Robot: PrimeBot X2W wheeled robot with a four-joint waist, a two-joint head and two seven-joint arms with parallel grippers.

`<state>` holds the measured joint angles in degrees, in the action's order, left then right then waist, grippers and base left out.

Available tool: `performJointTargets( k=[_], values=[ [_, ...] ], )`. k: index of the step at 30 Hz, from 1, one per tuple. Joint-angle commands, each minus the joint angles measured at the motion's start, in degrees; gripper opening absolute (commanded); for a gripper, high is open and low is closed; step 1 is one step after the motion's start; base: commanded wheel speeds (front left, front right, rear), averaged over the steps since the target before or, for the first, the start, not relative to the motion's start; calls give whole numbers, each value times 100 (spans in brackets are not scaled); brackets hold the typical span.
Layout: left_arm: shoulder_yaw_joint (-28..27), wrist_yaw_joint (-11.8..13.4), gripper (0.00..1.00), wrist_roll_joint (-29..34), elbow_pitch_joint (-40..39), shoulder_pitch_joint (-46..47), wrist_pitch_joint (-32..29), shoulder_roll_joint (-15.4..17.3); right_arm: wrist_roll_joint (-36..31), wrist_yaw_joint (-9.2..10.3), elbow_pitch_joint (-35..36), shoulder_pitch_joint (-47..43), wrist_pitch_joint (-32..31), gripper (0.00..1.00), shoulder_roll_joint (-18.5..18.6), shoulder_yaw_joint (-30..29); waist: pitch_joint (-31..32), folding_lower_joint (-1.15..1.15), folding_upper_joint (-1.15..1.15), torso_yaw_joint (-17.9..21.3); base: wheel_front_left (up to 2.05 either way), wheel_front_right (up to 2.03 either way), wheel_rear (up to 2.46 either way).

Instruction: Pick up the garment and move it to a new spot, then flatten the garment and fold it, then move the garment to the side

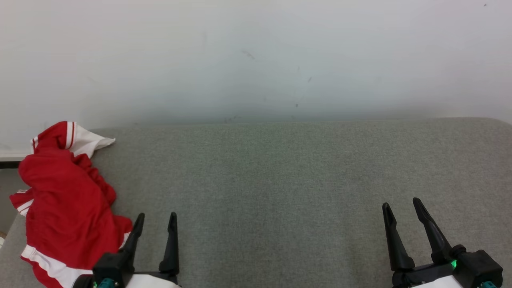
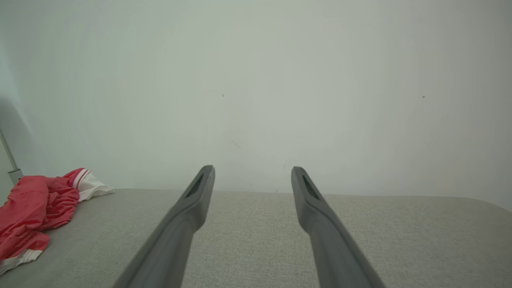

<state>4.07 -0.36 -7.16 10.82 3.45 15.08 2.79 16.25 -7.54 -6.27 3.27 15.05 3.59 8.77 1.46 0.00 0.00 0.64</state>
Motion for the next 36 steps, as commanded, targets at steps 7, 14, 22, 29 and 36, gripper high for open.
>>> performJointTargets(
  k=[7,14,22,29,36],
  values=[
    [-10,22,100,-32,45,20,15,20,-12,10,32,-82,19,100,-13,-12,-17,0,0,-33,0,0,0],
    [-62,39,100,-26,72,79,15,20,60,10,26,-91,18,100,13,139,-47,0,0,-170,0,0,0],
    [-125,144,100,-145,137,62,13,20,154,10,12,-93,11,100,7,219,-75,0,0,-623,0,0,0],
    [-163,121,100,-155,179,76,11,22,242,10,-25,-117,10,100,-13,321,-87,0,0,-1178,0,0,0],
    [-184,158,100,-238,258,54,10,21,285,10,-68,-104,10,100,-10,478,-53,0,0,-1800,0,0,0]
  ],
)
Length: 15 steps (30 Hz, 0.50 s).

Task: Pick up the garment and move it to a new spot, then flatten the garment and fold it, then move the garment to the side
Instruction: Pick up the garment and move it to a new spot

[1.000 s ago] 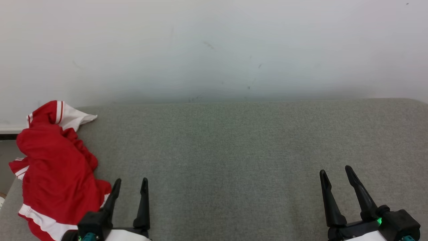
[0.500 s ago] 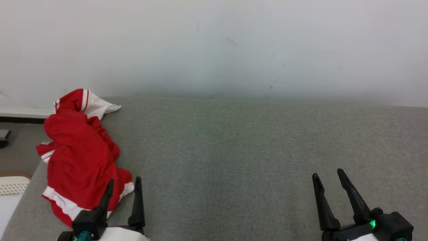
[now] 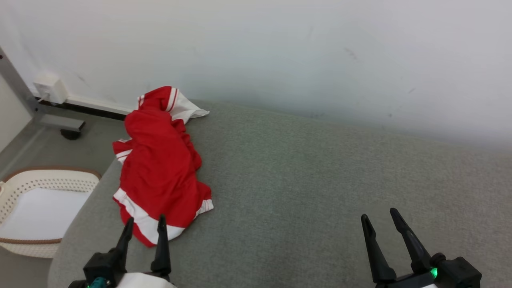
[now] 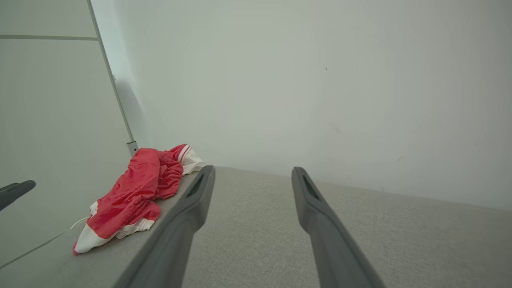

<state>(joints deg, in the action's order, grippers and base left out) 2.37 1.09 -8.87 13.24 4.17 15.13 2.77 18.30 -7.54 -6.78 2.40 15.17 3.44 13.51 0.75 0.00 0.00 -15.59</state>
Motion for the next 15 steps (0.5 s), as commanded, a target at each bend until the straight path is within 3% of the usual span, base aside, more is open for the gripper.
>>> performJointTargets(
  k=[1,8,15],
  values=[
    [-5,14,100,-78,31,-19,4,22,88,10,-18,-22,-3,100,5,10,24,0,0,-274,0,0,0],
    [-93,-22,100,-68,135,-14,4,22,109,10,-57,14,-3,100,-3,160,33,0,0,-769,0,0,0],
    [-164,-54,100,-86,209,17,4,21,137,10,-107,45,-3,100,-9,221,32,0,0,-914,0,0,0]
  ],
)
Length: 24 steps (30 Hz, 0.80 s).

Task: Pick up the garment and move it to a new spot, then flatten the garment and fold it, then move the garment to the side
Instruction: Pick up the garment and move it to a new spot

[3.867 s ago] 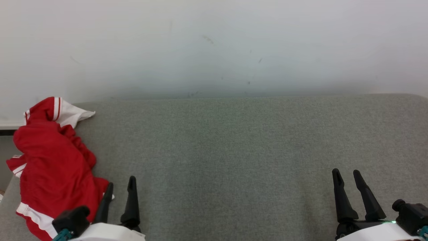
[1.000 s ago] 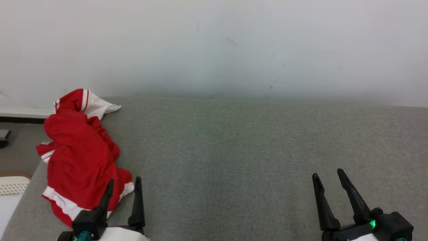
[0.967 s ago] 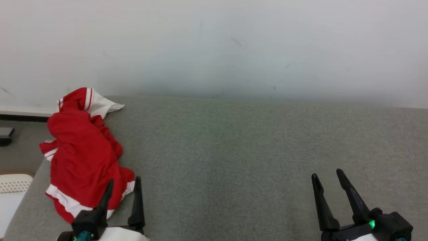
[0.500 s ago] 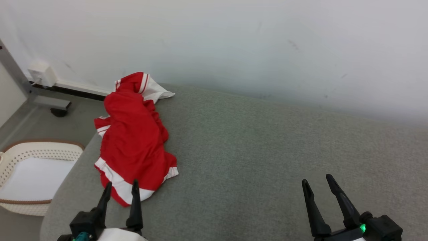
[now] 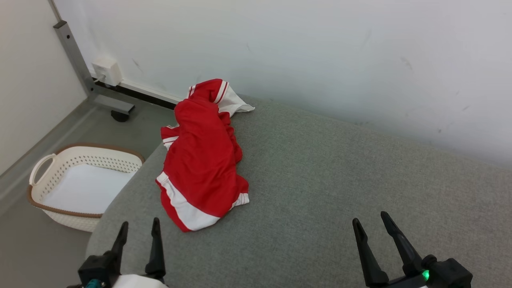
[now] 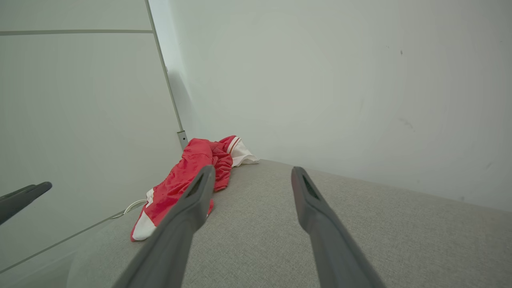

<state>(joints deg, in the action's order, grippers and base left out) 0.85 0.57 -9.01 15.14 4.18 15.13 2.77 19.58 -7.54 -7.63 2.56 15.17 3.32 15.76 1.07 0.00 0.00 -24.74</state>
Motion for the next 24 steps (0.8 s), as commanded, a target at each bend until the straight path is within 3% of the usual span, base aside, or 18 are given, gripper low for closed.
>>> performJointTargets(
  k=[1,7,11,24],
  values=[
    [-27,-9,100,-75,32,31,4,21,8,10,-27,33,-3,100,3,7,0,0,0,6,0,0,0],
    [-117,-158,100,-184,355,323,-20,117,6,10,-33,84,-3,100,68,63,-64,0,0,163,0,0,0],
    [-167,-235,100,-278,690,719,-401,297,-34,10,-13,151,-3,100,120,62,-219,0,0,382,0,0,0],
    [-755,-332,100,-994,2091,2178,-1241,846,-79,10,65,587,-3,100,193,4,-1042,0,0,1435,0,0,0]
  ],
)
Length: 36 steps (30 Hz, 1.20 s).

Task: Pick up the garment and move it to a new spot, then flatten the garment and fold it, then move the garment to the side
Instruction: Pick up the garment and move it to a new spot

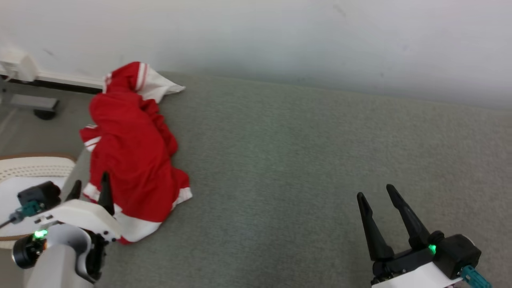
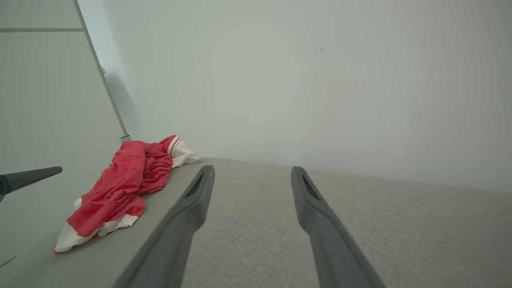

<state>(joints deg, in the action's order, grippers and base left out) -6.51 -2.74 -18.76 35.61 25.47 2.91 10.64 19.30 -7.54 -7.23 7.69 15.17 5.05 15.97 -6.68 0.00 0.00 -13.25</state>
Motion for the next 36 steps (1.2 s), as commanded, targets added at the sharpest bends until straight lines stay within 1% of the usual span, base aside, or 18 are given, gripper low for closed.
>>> performJointTargets(
  k=[1,6,8,10,11,13,15,18,19,20,21,30,36],
  values=[
    [-53,-13,100,-71,214,157,-65,95,-51,10,34,106,-3,100,21,-34,-331,0,0,361,0,0,0],
    [-194,20,100,-258,1011,583,-131,216,-55,10,43,269,-3,100,17,-55,-589,0,0,705,0,0,0],
    [-262,-14,100,-332,1381,716,-170,313,-54,10,47,330,-3,100,8,-51,-659,0,0,826,0,0,0],
    [-280,30,100,-369,1795,778,-286,323,-42,10,30,363,-3,100,-4,-33,-688,0,0,932,0,0,0],
    [-280,30,100,-369,1795,778,-286,323,-42,10,30,363,-3,100,-4,-33,-688,0,0,932,0,0,0],
    [-267,15,100,-388,2207,839,-476,436,-26,10,23,397,-3,100,-15,-33,-707,0,0,1016,0,0,0],
    [-219,38,100,-372,2546,869,-639,416,-10,10,14,404,-4,100,-31,-39,-697,0,0,1075,0,0,0],
    [-180,-70,100,-391,2907,869,-680,472,5,10,0,396,-3,100,-43,-58,-681,0,0,1119,0,0,0],
    [-178,-95,87,-407,2970,885,-611,469,8,10,-10,388,-3,100,-49,-66,-660,0,0,1121,0,0,0],
    [-169,-113,45,-408,3013,916,-539,476,11,10,-21,371,-3,100,-56,-79,-631,0,0,1115,0,0,0],
    [-144,-134,0,-387,3036,952,-457,484,14,10,-31,351,-3,100,-60,-93,-599,0,0,1103,0,0,0],
    [137,-309,0,-161,3024,1236,182,725,49,10,-65,193,-3,100,-117,-127,-160,0,0,873,0,0,0],
    [497,-417,0,12,2655,1426,446,800,90,10,-101,14,-3,100,-154,-238,241,0,0,699,0,0,0]
  ],
)
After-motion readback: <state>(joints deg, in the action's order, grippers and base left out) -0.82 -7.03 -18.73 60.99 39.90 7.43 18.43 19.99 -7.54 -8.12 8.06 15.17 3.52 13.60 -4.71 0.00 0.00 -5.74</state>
